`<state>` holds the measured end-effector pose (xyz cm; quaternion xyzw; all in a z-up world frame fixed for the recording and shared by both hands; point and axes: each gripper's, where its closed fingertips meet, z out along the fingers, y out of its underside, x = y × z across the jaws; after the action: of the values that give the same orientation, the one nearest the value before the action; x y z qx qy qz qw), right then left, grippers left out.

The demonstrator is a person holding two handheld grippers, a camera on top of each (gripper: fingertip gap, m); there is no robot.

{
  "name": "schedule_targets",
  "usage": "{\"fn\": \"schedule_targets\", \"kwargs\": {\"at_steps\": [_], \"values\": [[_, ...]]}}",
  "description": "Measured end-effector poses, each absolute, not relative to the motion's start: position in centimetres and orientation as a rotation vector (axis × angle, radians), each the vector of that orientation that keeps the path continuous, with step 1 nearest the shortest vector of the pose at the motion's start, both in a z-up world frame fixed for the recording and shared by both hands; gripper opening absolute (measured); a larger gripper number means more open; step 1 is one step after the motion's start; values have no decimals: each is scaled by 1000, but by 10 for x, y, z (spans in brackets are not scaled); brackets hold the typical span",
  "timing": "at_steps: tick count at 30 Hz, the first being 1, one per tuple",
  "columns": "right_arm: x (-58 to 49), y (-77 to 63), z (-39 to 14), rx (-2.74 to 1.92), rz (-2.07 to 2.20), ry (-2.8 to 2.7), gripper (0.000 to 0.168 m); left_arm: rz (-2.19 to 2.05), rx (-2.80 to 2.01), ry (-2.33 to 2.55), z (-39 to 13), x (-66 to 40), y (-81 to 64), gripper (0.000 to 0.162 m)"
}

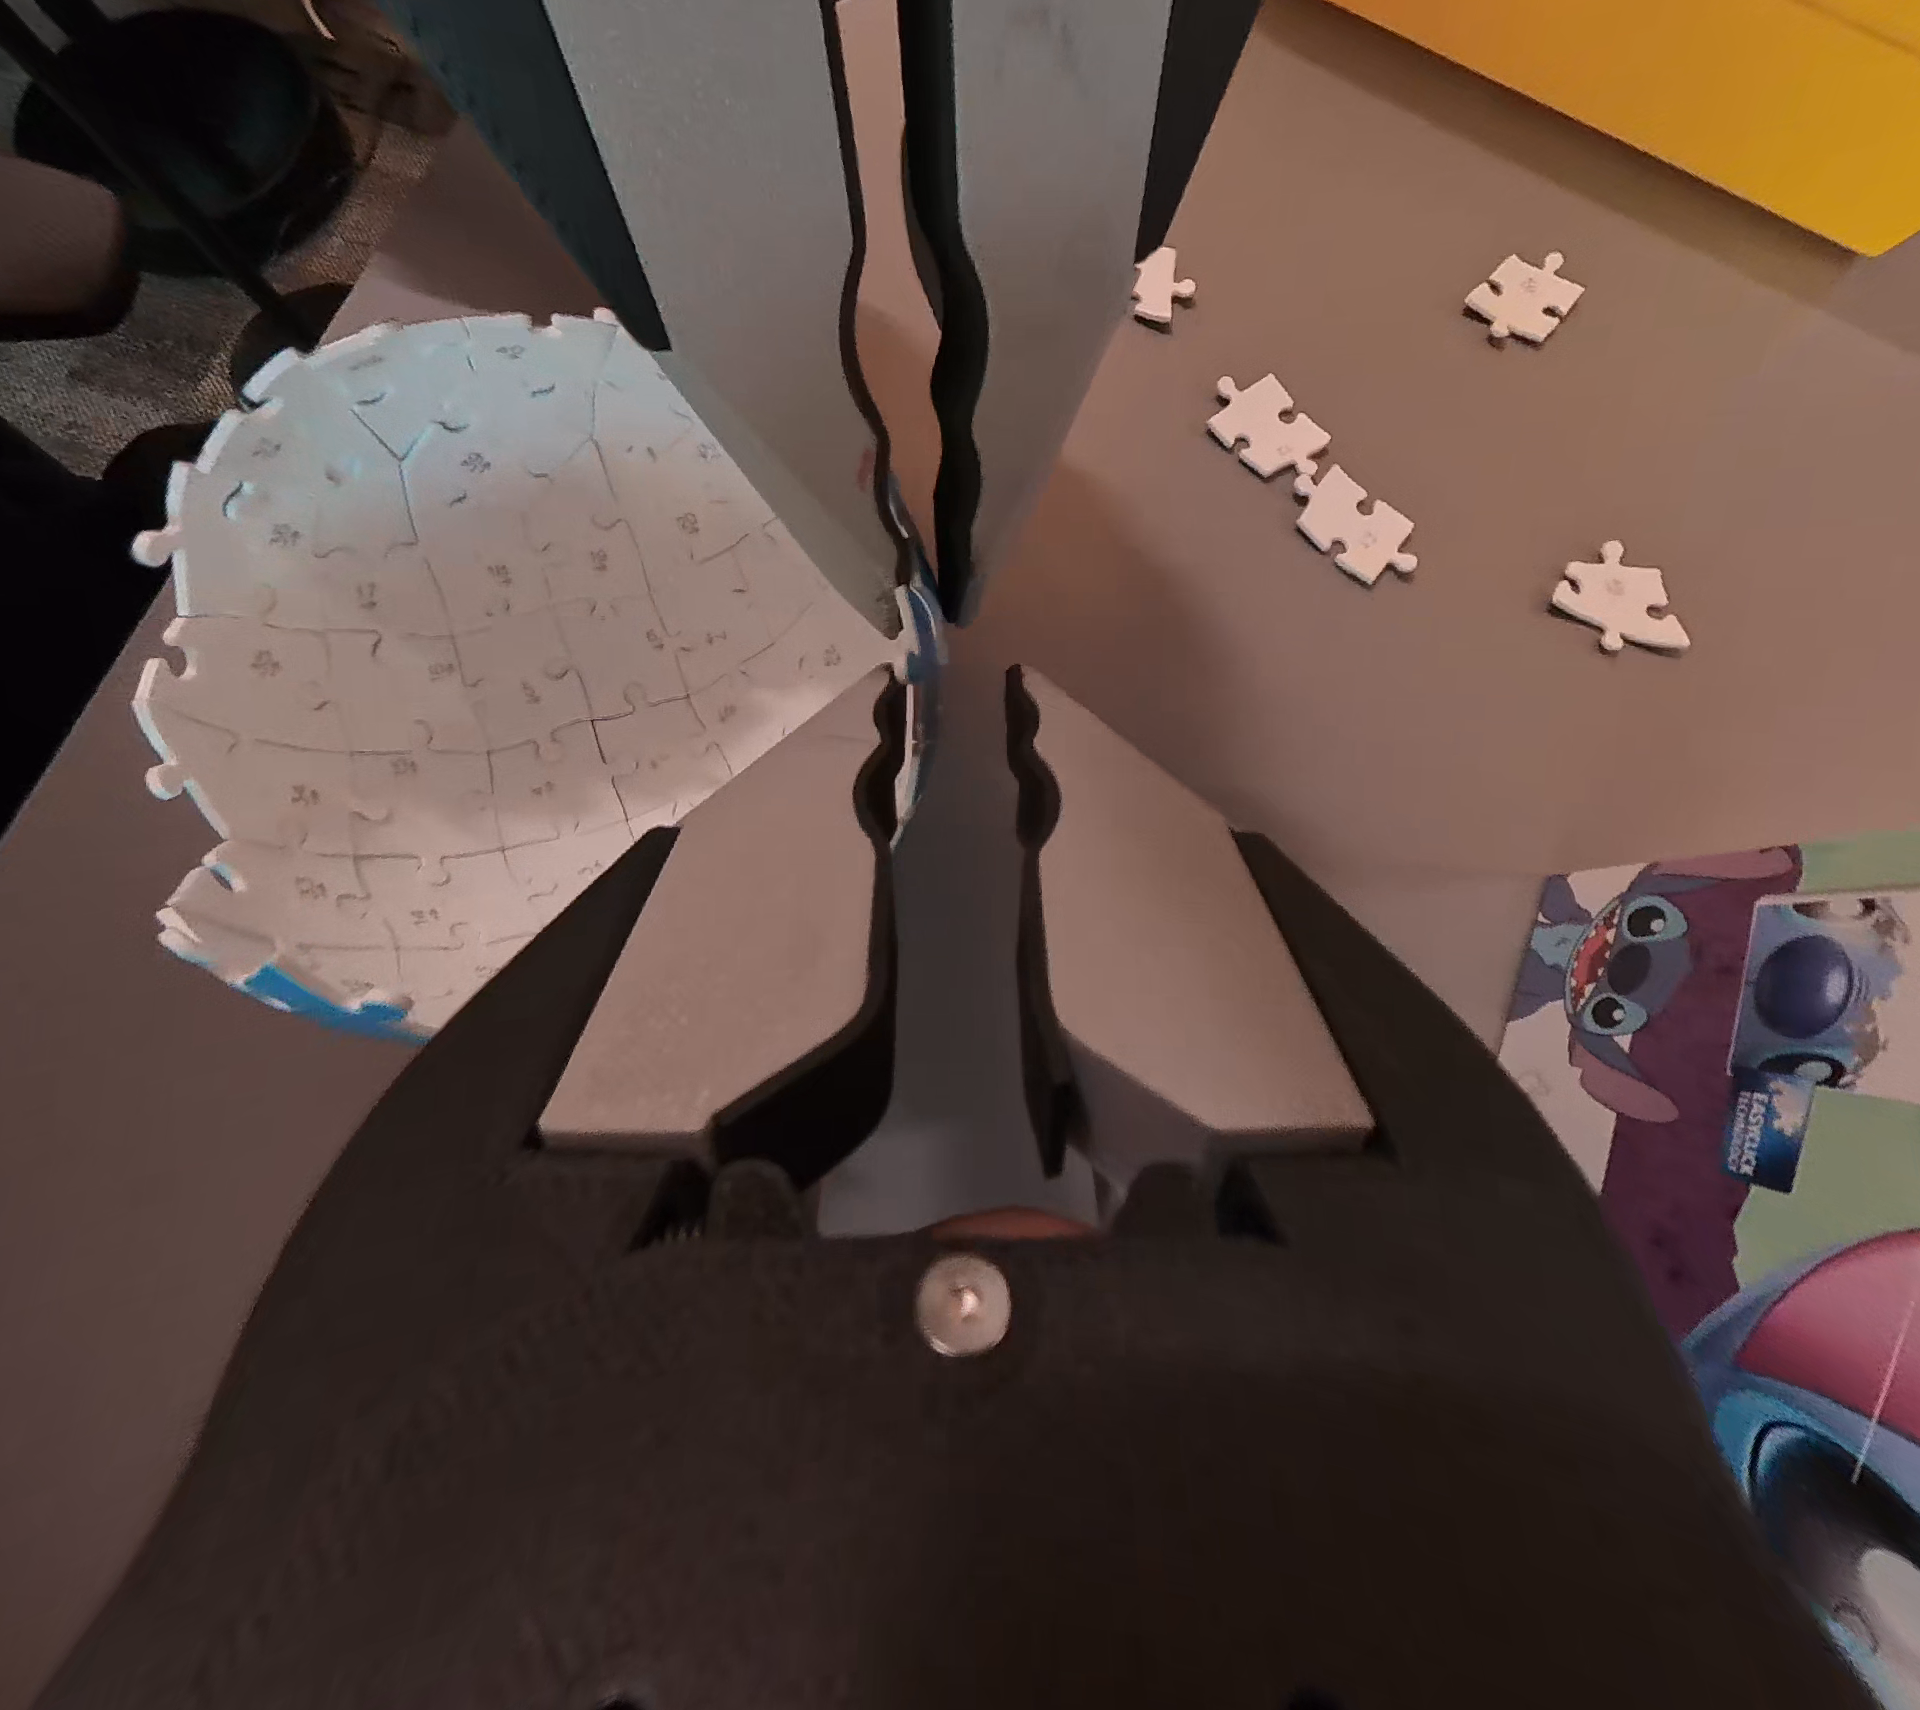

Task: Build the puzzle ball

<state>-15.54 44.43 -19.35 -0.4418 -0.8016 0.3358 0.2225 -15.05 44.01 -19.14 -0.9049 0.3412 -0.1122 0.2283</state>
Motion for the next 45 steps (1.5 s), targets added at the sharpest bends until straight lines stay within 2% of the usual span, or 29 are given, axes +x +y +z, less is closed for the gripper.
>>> {"fn": "schedule_targets", "kwargs": {"at_steps": [4,8,14,17,22,45], "values": [[-158,442,-191,-1161,938,-2224,12,-323,-2486,932,-189,-151,436,11],[-159,441,-192,-1113,910,-2232,0,-321,-2495,893,-185,-156,435,12],[-161,440,-191,-1115,943,-2238,3,-237,-2501,912,-188,-160,436,3],[-162,439,-190,-1088,960,-2250,7,-210,-2493,951,-188,-159,436,3],[-163,437,-193,-1019,948,-2294,2,-162,-2497,991,-190,-159,436,2],[-157,431,-193,-1093,1130,-2415,1,-134,-2451,1024,-187,-151,438,0]]}}
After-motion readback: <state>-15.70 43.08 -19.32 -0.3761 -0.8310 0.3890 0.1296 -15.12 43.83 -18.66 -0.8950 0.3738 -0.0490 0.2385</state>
